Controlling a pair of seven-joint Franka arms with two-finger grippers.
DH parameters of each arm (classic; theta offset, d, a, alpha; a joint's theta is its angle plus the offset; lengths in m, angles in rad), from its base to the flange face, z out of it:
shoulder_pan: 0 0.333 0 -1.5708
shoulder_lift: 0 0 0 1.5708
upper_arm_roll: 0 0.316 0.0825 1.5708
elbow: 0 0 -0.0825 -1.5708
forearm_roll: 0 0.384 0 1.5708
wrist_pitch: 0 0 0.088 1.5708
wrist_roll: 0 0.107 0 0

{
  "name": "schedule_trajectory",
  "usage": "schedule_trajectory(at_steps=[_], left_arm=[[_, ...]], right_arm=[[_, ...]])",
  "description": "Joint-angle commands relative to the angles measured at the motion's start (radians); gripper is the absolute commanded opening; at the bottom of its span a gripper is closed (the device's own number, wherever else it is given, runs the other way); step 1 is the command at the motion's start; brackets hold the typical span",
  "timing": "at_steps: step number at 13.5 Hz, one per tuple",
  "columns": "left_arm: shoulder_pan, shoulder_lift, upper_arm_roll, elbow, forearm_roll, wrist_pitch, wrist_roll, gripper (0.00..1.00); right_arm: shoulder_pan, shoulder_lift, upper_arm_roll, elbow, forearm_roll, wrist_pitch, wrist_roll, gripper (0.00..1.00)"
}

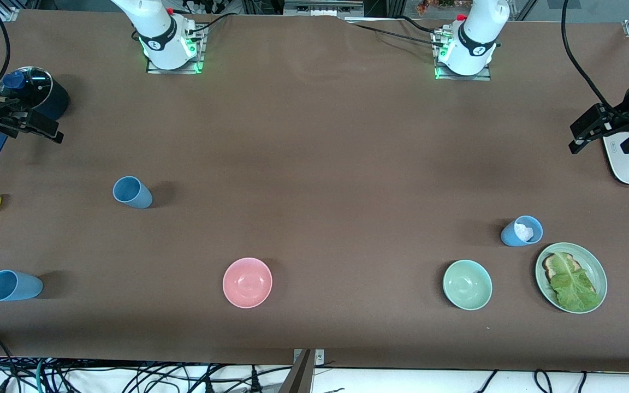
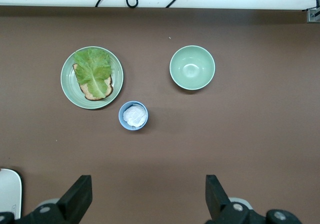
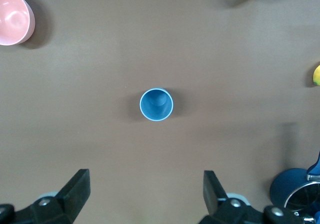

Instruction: Stack blue cups with both arms

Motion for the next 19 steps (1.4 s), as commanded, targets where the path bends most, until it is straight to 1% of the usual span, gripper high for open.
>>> schedule_trajectory(at_steps=[1, 12, 17, 19], left_arm=[[0.0, 0.006, -0.001, 0.02, -0.023, -0.02, 0.003, 1.0], [0.006, 0.008, -0.001, 0.02, -0.022, -0.02, 0.011, 1.0], [0.012, 0.05, 0.004, 0.02, -0.022, -0.004, 0.057, 1.0], [0.01, 0.075, 0.004, 0.02, -0.022, 0.025, 0.057, 1.0]], right_arm=[[-0.011, -0.008, 0.007, 0.002, 0.011, 0.002, 0.004, 1.0], [-0.011, -0.008, 0.007, 0.002, 0.011, 0.002, 0.004, 1.0], [-0.011, -0.008, 0.007, 0.002, 0.011, 0.002, 0.004, 1.0], [-0.011, -0.008, 0.007, 0.0, 0.011, 0.002, 0.004, 1.0]])
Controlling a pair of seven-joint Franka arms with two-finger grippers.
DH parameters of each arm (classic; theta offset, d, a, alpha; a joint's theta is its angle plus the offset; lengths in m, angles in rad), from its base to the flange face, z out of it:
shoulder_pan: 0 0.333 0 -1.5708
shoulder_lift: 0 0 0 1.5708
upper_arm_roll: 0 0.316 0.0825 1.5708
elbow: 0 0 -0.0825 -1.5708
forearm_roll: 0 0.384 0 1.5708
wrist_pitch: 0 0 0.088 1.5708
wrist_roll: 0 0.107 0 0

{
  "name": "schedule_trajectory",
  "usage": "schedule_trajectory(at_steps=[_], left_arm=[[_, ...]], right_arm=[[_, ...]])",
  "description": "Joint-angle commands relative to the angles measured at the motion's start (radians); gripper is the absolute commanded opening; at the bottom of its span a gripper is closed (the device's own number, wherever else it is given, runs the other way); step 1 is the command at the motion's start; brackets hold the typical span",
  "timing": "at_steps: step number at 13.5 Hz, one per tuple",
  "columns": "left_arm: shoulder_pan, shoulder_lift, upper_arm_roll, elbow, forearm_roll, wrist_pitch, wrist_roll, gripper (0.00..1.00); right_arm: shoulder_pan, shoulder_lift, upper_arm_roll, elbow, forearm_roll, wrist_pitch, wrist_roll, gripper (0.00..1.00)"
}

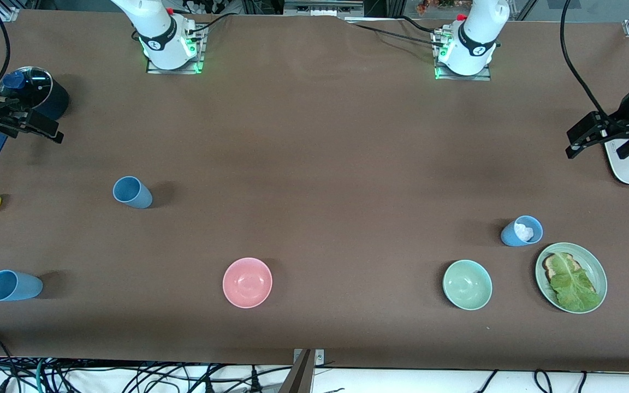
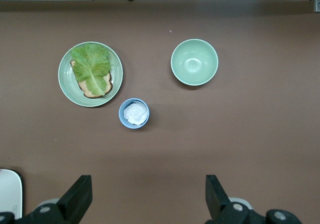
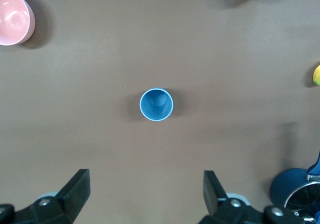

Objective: Stack blue cups with both arms
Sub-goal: 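Lower the left gripper over the blue cup beside the green plate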

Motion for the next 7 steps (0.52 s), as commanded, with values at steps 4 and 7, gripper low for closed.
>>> schedule_trajectory(at_steps=[4, 7], left_arm=[[0.007, 0.101, 0.002, 0.017, -0.016, 0.099, 0.032, 1.0], [0.013, 0.152, 0.002, -0.006, -0.011, 0.166, 0.04, 0.99]], right_arm=[[-0.01, -0.008, 0.007, 0.002, 0.011, 0.002, 0.004, 1.0], [-0.01, -0.008, 0.007, 0.002, 0.011, 0.002, 0.004, 1.0]])
